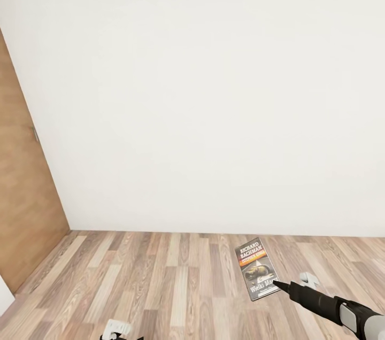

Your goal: In the bedroom, move the book from the bed onto either nightstand, and place the two sandals side by side next to the bed.

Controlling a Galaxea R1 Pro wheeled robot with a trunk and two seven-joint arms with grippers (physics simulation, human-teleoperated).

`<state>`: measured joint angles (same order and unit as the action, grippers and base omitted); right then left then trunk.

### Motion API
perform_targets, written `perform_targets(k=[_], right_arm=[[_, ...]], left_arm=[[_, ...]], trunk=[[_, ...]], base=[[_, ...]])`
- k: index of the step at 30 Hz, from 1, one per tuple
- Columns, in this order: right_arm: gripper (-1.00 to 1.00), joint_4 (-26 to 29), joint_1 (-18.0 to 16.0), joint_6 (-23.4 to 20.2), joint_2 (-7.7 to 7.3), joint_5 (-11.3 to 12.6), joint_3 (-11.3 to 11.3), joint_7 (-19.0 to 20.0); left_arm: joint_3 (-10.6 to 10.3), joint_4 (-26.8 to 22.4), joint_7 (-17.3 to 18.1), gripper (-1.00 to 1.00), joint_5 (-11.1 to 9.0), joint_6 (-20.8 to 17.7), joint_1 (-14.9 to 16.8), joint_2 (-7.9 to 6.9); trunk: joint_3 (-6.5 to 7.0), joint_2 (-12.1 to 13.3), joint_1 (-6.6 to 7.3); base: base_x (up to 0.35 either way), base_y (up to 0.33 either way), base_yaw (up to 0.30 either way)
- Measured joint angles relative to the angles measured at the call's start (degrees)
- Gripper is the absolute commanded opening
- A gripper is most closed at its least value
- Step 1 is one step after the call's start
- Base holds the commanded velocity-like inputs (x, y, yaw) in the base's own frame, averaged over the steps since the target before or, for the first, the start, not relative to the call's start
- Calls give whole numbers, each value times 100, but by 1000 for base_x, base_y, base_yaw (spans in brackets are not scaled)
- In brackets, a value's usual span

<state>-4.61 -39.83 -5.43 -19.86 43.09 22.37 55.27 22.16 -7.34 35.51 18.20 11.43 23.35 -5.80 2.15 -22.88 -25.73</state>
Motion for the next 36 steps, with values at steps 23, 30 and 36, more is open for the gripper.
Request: perform_targets(k=[23, 30, 36], right_arm=[[-100, 0, 0, 2, -1, 0, 0, -13], [-100, -1, 0, -4, 1, 2, 1, -26], [-100, -1, 1, -5, 3, 0, 1, -16]], left_arm=[[0, 0, -2, 100, 0, 0, 1, 0], [0, 0, 2, 100, 0, 0, 0, 0], [0, 0, 2, 100, 0, 0, 1, 0]], trunk=[[0, 0, 0], [0, 0, 0], [0, 0, 0]], base=[[321, 0, 0], [321, 0, 0], [321, 0, 0]])
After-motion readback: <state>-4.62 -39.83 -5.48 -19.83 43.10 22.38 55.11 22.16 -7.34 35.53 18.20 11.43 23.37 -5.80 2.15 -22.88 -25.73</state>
